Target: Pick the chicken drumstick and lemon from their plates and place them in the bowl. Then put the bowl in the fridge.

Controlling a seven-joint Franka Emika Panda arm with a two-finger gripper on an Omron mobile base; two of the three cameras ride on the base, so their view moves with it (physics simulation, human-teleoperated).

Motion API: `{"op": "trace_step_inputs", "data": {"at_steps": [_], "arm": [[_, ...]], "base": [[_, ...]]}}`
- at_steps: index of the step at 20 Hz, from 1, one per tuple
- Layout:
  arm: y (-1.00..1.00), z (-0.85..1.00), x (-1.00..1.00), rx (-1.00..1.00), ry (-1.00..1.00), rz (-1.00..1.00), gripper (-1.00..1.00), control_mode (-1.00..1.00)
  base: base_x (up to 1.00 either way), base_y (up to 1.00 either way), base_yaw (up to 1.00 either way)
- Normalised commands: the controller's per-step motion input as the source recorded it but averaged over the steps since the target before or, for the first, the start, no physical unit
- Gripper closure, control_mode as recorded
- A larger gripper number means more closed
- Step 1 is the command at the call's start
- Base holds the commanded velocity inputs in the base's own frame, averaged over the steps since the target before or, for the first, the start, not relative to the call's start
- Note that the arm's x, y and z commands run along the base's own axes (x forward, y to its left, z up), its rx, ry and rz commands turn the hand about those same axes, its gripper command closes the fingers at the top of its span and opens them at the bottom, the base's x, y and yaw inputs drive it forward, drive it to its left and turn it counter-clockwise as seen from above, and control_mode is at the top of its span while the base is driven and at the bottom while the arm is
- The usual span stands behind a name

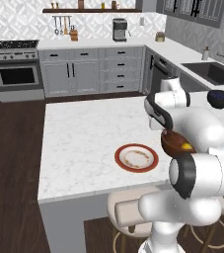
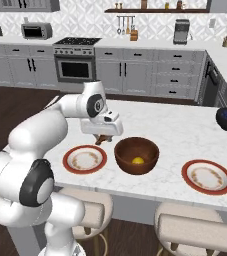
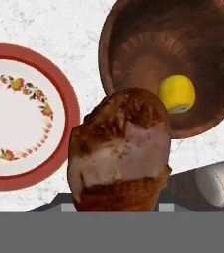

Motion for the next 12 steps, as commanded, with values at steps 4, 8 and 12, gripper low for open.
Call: {"op": "trace_step_inputs", "data": {"at_steps": [4,8,12], "arm": [[-1.0,0.0,0.03,0.12,0.0,0.0,1.0,-1.0],[-0.87,-0.05,0.06,0.2,-0.01,0.0,1.0,-1.0],[-0.49,-0.16,0.51,0.04,0.0,0.0,1.0,-1.0]], "base": [[0.0,0.0,0.0],[0.0,0.0,0.0],[0.0,0.0,0.0]]}}
